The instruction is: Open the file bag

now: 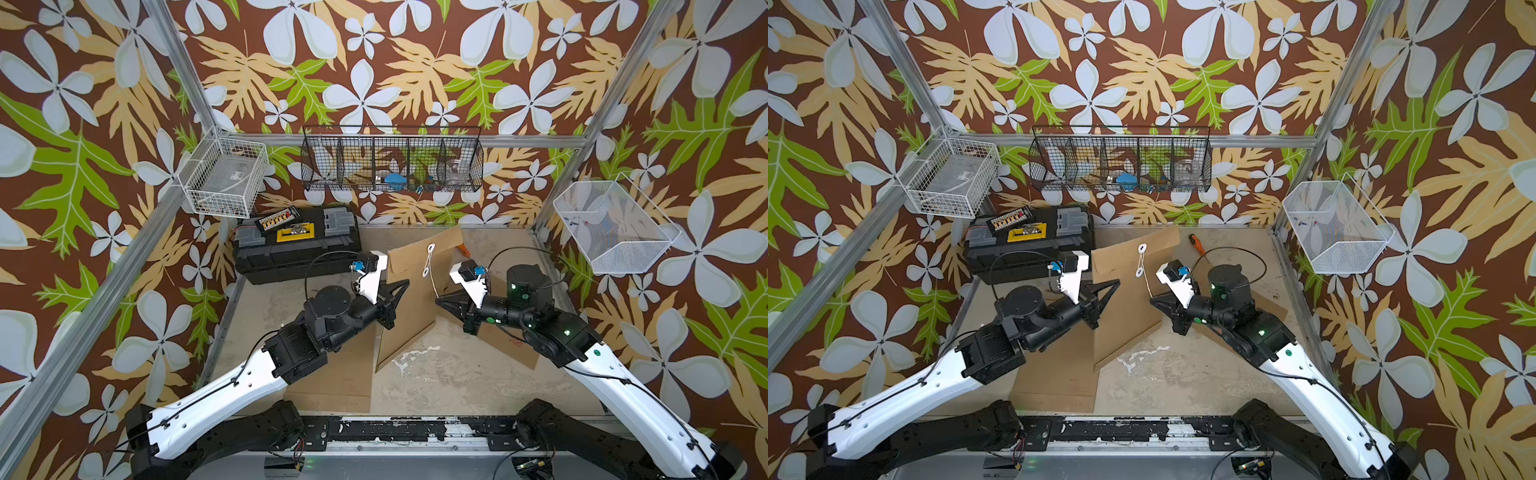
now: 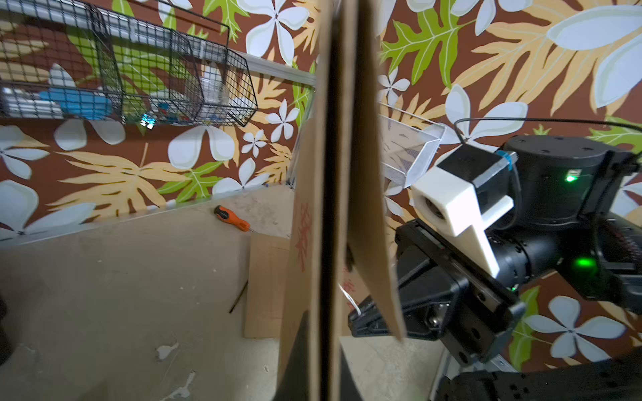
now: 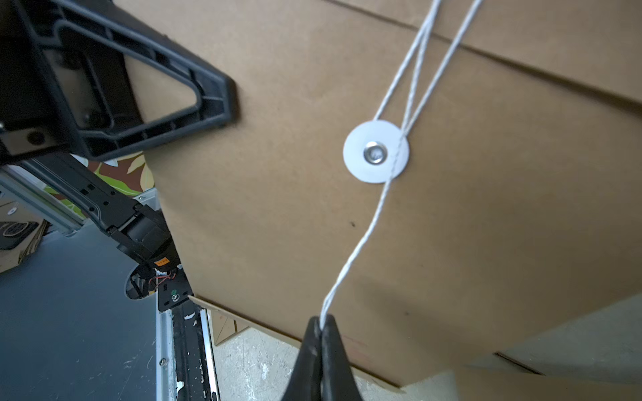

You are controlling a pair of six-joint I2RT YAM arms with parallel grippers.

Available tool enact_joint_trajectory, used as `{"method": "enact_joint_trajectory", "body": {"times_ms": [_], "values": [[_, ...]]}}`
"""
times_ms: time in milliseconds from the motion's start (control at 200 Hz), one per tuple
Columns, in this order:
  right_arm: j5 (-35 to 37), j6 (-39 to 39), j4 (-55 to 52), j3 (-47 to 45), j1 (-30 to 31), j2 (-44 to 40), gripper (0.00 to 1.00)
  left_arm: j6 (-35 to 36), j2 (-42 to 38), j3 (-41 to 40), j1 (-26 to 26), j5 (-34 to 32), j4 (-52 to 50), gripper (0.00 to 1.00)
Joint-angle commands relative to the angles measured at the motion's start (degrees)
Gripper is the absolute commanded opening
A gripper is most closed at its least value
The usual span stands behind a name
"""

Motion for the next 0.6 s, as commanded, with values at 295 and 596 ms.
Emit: {"method": "enact_joint_trajectory", "body": {"times_ms": [295,596], "values": [[-8.2,7.3,9.3,0.9,0.6,1.8,0.0,7.8,3.8,2.3,-1.8,-14.0,1.5,0.0],[-9.4,9.0,12.0,3.6,3.7,4.8,0.0,9.6,5.3,1.8,-2.9,-14.4,1.4,0.0]]}}
